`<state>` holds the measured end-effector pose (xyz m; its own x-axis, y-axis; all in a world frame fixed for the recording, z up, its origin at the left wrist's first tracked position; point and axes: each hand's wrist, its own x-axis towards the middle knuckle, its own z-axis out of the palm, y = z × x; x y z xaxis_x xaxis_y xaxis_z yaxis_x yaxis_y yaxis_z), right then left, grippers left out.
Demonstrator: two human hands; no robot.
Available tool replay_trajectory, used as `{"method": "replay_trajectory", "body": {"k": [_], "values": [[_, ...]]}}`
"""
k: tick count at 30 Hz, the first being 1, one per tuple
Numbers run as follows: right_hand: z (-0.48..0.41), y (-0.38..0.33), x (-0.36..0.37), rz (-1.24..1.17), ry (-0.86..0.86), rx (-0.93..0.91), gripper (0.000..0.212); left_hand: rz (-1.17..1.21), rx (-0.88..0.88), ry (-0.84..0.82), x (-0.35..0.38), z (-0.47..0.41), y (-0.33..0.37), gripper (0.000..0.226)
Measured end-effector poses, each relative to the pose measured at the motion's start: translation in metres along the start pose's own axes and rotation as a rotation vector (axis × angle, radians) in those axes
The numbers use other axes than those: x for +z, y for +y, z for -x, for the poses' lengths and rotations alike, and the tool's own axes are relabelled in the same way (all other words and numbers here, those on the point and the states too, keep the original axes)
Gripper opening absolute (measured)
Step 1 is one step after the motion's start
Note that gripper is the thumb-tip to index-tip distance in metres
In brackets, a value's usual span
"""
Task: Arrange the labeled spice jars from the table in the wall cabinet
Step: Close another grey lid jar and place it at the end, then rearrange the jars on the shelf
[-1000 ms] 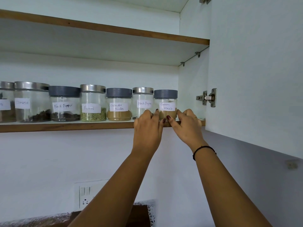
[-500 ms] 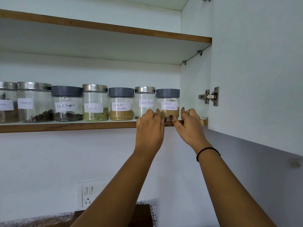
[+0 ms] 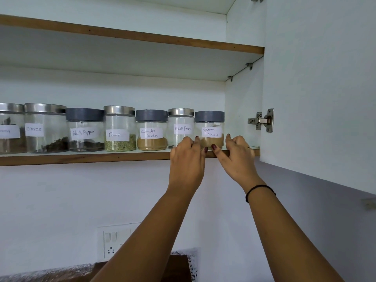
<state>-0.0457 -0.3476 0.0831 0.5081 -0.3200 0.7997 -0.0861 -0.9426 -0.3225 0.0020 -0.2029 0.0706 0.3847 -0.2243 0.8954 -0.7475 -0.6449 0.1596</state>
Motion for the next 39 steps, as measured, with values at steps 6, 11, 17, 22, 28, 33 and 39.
{"method": "replay_trajectory", "body": {"k": [6, 11, 17, 22, 28, 33, 39], "values": [[0.0003, 0.0012, 0.0001, -0.006, -0.006, 0.0, 0.066, -0.003, 0.001, 0.009, -0.0001, 0.0008, 0.0004, 0.041], [0.001, 0.0015, -0.0001, -0.004, -0.004, -0.009, 0.066, -0.007, -0.003, 0.003, -0.001, 0.0018, 0.0015, 0.041], [0.002, 0.0033, 0.0003, -0.015, 0.007, -0.019, 0.067, -0.021, 0.009, 0.001, -0.002, 0.0024, 0.0012, 0.041], [0.0023, 0.0031, 0.0005, -0.014, 0.013, -0.021, 0.067, -0.022, 0.011, 0.019, -0.0016, 0.0026, 0.002, 0.039], [0.003, 0.0035, 0.0, -0.032, 0.014, -0.022, 0.066, -0.019, 0.022, 0.004, -0.0036, 0.0024, 0.0018, 0.04], [0.0036, 0.002, -0.0022, -0.038, 0.008, -0.022, 0.066, -0.019, 0.031, -0.007, -0.0073, 0.0014, 0.0019, 0.04], [0.0032, 0.0026, -0.0003, -0.036, 0.018, -0.021, 0.066, 0.009, 0.039, -0.013, -0.0094, 0.0017, 0.0018, 0.04]]}}
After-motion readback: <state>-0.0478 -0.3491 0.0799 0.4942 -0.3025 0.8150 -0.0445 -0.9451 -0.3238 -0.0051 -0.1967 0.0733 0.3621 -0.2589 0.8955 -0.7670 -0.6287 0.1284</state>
